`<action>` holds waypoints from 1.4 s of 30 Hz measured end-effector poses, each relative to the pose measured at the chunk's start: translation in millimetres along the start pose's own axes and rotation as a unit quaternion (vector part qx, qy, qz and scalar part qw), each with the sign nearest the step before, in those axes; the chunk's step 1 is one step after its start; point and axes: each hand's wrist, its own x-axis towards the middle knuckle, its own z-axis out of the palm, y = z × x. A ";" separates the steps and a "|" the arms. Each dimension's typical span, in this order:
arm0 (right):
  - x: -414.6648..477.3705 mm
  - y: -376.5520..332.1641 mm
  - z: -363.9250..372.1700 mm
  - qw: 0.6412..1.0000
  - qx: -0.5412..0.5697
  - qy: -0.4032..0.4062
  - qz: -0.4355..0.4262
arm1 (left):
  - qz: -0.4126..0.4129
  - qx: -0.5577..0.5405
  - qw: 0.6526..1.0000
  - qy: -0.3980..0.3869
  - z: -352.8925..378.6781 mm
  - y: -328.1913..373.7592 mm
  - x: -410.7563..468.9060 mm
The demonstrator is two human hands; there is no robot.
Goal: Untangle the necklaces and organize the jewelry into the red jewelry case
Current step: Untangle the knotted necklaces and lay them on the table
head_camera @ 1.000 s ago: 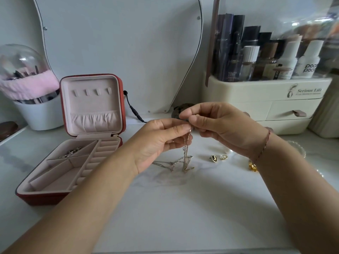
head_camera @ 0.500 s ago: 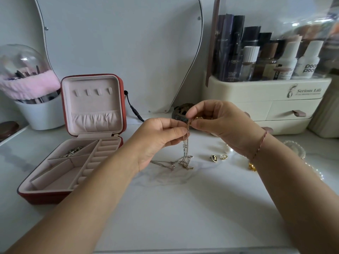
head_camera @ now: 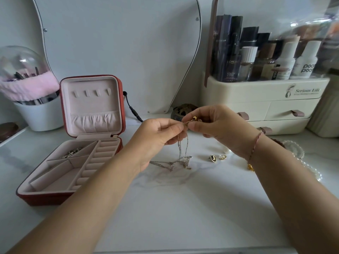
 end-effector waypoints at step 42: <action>-0.1 -2.5 3.9 0.999 0.021 0.020 -0.017 | 0.002 0.017 0.998 -0.066 -0.8 -3.2 5.1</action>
